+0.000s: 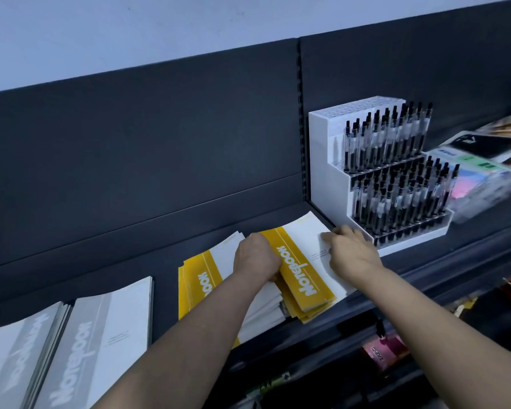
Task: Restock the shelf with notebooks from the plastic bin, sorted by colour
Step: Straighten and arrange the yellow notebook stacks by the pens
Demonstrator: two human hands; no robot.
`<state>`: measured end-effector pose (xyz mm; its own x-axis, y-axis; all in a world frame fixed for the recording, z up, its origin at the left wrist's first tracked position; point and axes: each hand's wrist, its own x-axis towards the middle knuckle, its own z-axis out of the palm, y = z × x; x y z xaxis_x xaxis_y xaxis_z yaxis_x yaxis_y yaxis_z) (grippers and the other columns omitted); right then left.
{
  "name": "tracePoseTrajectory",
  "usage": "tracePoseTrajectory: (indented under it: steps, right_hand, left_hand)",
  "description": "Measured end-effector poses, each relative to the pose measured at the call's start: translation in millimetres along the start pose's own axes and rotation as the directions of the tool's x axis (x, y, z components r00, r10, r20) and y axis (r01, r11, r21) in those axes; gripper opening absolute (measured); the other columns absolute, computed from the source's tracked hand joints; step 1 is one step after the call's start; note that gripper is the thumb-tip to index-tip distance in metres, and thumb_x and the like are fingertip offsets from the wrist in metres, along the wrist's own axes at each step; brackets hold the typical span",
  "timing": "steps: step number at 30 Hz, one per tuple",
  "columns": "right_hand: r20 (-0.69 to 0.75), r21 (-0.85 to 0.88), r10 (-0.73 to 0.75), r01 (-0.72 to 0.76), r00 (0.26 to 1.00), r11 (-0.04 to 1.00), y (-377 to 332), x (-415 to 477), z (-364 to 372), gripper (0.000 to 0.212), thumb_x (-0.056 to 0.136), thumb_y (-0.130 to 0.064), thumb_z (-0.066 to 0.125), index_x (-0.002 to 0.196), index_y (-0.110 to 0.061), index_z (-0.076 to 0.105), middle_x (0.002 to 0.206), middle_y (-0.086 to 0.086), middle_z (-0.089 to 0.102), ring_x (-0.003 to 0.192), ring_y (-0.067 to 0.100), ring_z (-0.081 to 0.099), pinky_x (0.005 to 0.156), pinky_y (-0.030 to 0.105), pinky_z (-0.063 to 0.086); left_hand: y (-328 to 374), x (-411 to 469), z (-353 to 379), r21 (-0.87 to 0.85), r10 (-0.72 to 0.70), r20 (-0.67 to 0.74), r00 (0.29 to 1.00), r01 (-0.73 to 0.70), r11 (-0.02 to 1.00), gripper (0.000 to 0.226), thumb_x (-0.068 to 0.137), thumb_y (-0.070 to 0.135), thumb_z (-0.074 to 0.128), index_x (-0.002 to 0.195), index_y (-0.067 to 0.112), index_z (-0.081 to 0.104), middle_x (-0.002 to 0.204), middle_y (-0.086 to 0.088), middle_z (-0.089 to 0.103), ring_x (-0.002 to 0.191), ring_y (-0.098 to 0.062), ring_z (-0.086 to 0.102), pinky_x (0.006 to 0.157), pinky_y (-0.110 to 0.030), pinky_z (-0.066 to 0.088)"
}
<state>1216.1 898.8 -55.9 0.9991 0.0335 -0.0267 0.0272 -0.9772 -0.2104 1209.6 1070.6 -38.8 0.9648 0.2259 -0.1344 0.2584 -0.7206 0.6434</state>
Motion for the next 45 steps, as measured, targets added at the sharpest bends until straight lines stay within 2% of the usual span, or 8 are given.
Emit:
tracePoseTrajectory:
  steps: [6,8,10,13,15,21,40,45]
  right_hand:
    - [-0.081,0.044,-0.034,0.038,0.996,0.998,-3.9,-8.5,-3.9,0.054,0.092,-0.009,0.04,0.142,-0.029,0.04,0.145,0.003,0.036,0.134,0.027,0.03,0.109,0.043,0.03]
    - [-0.118,0.068,-0.075,0.083,0.99,0.994,-15.2,-10.5,-5.8,0.053,0.094,-0.011,0.042,0.143,-0.03,0.039,0.148,0.001,0.034,0.135,0.026,0.029,0.106,0.042,0.031]
    - [-0.127,0.103,-0.146,0.16,0.981,0.982,-31.9,-13.6,-4.8,0.049,0.096,-0.014,0.042,0.142,-0.03,0.041,0.147,0.0,0.035,0.134,0.025,0.031,0.105,0.042,0.033]
    - [-0.111,0.146,-0.289,0.303,0.951,0.942,-59.2,-20.1,2.8,0.044,0.096,-0.02,0.043,0.139,-0.03,0.046,0.142,-0.001,0.042,0.129,0.025,0.035,0.101,0.039,0.037]
    - [-0.093,0.13,-0.379,0.389,0.921,0.912,-78.1,-25.8,9.0,0.042,0.096,-0.024,0.046,0.137,-0.03,0.048,0.14,-0.001,0.045,0.128,0.026,0.037,0.099,0.038,0.039]
    - [0.049,-0.031,-0.492,0.493,0.869,0.869,-112.2,-37.8,20.7,0.044,0.093,-0.043,0.05,0.136,-0.032,0.051,0.14,-0.005,0.046,0.131,0.023,0.032,0.101,0.041,0.034]
    - [0.185,-0.117,-0.44,0.464,0.879,0.878,-122.2,-39.9,19.7,0.057,0.087,-0.057,0.053,0.135,-0.026,0.052,0.134,0.0,0.049,0.121,0.029,0.035,0.103,0.036,0.036]
    - [0.184,-0.074,-0.433,0.451,0.883,0.889,-121.4,-38.8,19.1,0.058,0.085,-0.056,0.056,0.136,-0.027,0.052,0.133,-0.001,0.05,0.12,0.028,0.036,0.102,0.036,0.037]
  left_hand:
    - [-7.6,-3.1,-1.8,-0.041,0.039,-0.018,0.999,-0.039,0.998,0.03,0.078,0.004,0.064,0.064,0.024,0.047,0.081,-0.017,0.072,0.069,-0.029,0.072,0.065,-0.043,0.062]
    - [-14.8,-5.0,-9.6,-0.068,0.073,-0.064,0.995,-0.078,0.995,0.013,0.078,0.015,0.066,0.089,0.021,0.066,0.088,-0.011,0.073,0.075,-0.028,0.071,0.07,-0.042,0.061]
    - [-28.4,-4.7,-25.4,-0.08,0.052,-0.123,0.991,-0.063,0.995,0.034,0.079,0.024,0.066,0.113,0.02,0.067,0.098,-0.004,0.072,0.087,-0.027,0.069,0.077,-0.041,0.059]
    - [-53.2,-6.9,-58.2,-0.036,-0.031,-0.211,0.977,0.024,0.999,0.006,0.081,0.02,0.061,0.076,0.023,0.061,0.083,-0.002,0.065,0.08,-0.028,0.061,0.072,-0.034,0.052]
    - [-75.6,-7.6,-76.3,-0.006,-0.095,-0.258,0.962,0.097,0.995,0.018,0.078,0.015,0.057,0.062,0.015,0.048,0.065,-0.006,0.053,0.067,-0.029,0.053,0.059,-0.03,0.043]
    - [-116.0,-11.3,-93.4,-0.026,-0.215,-0.157,0.964,0.214,0.976,0.018,0.078,0.009,0.056,0.091,0.0,0.066,0.098,-0.022,0.067,0.09,-0.035,0.067,0.073,-0.038,0.056]
    - [-122.6,-5.2,-93.2,-0.516,-0.383,0.034,0.923,0.344,0.785,0.013,0.086,0.005,0.063,0.082,0.011,0.053,0.083,-0.011,0.054,0.075,-0.025,0.052,0.069,-0.033,0.047]
    - [-113.8,-2.3,-98.1,-0.526,-0.396,0.129,0.909,0.401,0.75,0.02,0.085,0.013,0.071,0.101,0.007,0.059,0.105,-0.014,0.069,0.099,-0.029,0.067,0.092,-0.043,0.055]
